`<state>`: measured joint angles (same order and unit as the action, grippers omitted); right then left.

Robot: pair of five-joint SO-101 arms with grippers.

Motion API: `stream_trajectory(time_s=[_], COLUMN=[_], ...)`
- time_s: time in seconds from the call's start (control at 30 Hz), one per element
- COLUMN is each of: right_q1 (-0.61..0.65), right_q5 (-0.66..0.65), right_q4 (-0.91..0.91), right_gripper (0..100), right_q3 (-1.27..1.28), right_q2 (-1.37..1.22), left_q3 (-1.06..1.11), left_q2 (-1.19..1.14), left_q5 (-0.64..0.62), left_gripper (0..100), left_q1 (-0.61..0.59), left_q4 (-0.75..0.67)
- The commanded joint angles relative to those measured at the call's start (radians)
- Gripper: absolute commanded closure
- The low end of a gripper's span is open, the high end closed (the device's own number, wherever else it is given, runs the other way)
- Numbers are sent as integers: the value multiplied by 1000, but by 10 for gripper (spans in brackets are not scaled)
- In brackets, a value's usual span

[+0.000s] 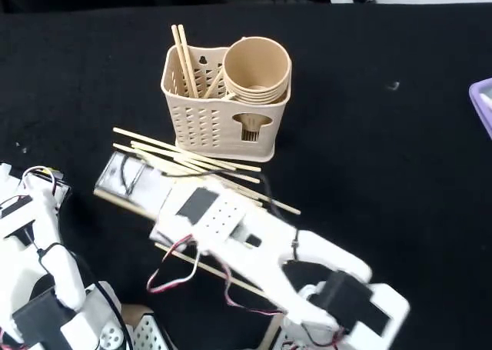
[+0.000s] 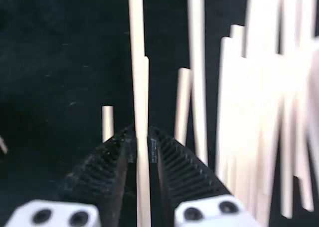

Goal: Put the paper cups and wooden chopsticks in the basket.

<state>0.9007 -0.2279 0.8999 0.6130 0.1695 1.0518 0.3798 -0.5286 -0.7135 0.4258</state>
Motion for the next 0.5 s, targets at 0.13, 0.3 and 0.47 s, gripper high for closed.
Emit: stream_trajectory(time_s=[0.13, 0.3, 0.47], right_q1=[-198, -213, -215], right_q5=[-38, -37, 54], right_q4=[51, -40, -345], right_gripper=[988, 988, 988], right_q3=[-156, -225, -242], right_q2=[305, 490, 568], left_q3=[-28, -28, -27], left_q2=[25, 25, 25], left_q5=[11, 11, 11], left_gripper=[780, 780, 780], left_q1=[4, 4, 4], left_q4=[-17, -17, -17])
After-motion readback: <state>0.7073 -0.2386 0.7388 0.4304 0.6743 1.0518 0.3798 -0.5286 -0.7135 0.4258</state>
